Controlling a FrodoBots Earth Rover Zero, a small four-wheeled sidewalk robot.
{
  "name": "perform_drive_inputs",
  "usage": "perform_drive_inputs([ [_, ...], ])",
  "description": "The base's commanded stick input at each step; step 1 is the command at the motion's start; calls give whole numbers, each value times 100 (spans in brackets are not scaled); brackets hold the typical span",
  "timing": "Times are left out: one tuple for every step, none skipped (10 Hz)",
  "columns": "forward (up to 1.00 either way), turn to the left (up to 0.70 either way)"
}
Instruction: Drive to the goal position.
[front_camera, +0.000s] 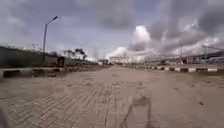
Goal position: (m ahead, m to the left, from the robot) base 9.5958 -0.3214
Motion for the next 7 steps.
perform_drive_inputs([
  [100, 0],
  [100, 0],
  [100, 0],
  [100, 0],
  [100, 0],
  [100, 0],
  [100, 0],
])
